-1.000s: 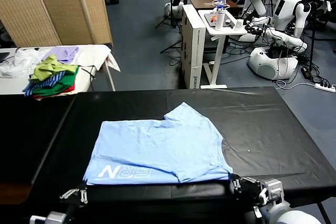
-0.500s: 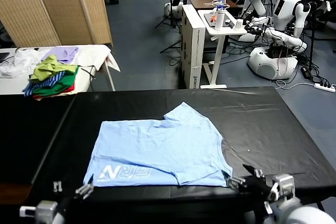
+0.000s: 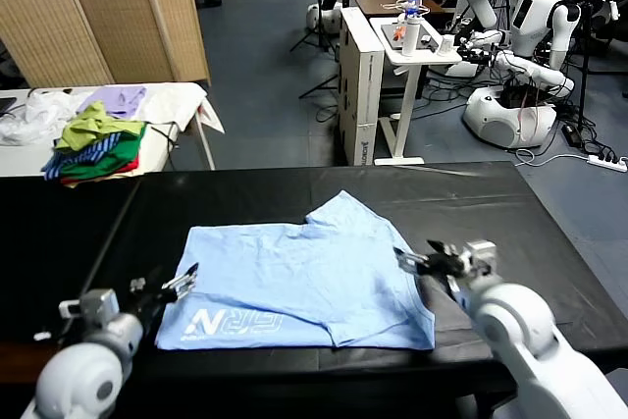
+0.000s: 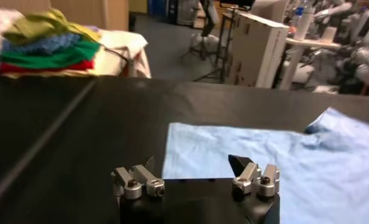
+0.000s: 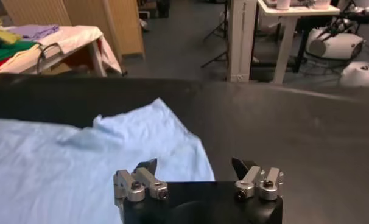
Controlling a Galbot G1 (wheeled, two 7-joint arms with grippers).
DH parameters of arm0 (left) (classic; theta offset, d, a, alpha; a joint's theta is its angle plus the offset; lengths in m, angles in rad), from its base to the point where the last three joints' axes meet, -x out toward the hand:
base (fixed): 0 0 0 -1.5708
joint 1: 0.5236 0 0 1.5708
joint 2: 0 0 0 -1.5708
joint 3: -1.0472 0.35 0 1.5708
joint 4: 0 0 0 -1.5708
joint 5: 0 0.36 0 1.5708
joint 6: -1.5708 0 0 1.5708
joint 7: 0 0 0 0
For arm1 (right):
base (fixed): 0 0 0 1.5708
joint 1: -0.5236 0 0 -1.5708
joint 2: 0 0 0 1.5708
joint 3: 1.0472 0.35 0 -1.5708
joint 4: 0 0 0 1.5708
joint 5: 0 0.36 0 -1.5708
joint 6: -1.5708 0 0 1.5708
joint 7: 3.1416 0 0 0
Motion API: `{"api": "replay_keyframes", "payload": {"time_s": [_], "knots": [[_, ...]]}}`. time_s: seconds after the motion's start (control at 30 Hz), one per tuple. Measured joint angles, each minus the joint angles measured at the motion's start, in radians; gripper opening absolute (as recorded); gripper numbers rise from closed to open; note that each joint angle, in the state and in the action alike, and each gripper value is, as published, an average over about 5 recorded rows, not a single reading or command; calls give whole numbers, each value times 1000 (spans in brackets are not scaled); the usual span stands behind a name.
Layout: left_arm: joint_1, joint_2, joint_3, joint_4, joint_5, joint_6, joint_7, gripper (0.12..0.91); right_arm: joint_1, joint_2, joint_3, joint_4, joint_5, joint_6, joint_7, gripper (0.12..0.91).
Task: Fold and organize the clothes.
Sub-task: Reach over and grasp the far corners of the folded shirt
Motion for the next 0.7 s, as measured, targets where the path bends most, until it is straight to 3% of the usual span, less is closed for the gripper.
{"api": "replay_keyframes", "payload": {"time_s": [0.4, 0.7], "knots": [[-278, 20, 194, 249, 33, -2, 37, 907, 185, 80, -112, -214, -41, 0, -34, 907], [-367, 15, 268, 351, 51, 8, 63, 907, 237, 113, -169, -320, -79, 0, -64, 907]]}}
